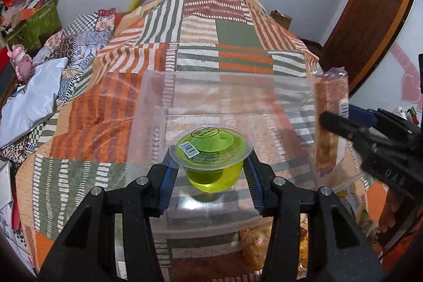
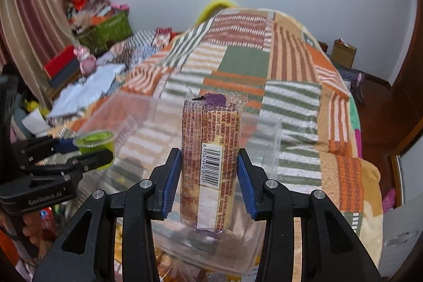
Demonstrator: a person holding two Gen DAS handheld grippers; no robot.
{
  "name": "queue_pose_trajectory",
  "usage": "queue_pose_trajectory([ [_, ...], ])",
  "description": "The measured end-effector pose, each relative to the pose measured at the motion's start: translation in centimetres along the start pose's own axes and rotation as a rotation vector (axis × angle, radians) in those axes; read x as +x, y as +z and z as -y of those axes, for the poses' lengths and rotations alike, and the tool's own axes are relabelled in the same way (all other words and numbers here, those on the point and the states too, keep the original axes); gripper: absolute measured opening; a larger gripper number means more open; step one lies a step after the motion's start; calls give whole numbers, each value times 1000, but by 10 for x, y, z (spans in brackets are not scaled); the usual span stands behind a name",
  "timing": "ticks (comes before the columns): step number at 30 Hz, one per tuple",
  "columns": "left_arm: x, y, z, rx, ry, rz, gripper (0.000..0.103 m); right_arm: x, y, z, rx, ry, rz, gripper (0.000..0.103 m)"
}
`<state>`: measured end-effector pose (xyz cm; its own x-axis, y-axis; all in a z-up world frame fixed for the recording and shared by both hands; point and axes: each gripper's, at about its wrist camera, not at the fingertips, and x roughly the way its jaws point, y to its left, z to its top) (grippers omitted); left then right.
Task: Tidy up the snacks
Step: 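Carry the jelly cup and biscuit roll into the clear box and release both, then grasp the wrapped bread loaf with the left tool while the right tool grasps the blue chip bag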
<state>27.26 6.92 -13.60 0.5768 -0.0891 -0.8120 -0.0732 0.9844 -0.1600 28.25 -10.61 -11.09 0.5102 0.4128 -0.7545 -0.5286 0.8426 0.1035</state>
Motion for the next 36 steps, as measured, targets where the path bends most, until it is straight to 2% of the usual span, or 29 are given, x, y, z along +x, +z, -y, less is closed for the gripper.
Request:
queue_pose_trajectory([
  [11, 18, 0, 6, 42, 45, -40, 48, 23, -9, -14, -73, 11, -116, 39],
  [15, 20, -1, 9, 62, 68, -52, 48, 26, -12, -18, -93, -3, -127, 39],
  [18, 18, -1, 10, 57, 68, -54, 50, 23, -13, -19, -109, -6, -134, 47],
  [19, 17, -1, 9, 49, 60, -55, 50, 21, -13, -19, -111, -11, -129, 53],
  [20, 15, -1, 8, 39, 52, -56, 50, 19, -13, -19, -113, -16, -122, 54],
  [27, -18, -4, 6, 8, 27, -15, 54, -10, -12, -17, -95, -18, -56, 55],
  [32, -56, -16, 6, 13, 36, 53, 60, -51, -16, -15, -75, -34, 43, 66],
  [36, -84, -29, 1, 5, 48, 92, 67, -82, -23, -15, -58, -31, 107, 68],
])
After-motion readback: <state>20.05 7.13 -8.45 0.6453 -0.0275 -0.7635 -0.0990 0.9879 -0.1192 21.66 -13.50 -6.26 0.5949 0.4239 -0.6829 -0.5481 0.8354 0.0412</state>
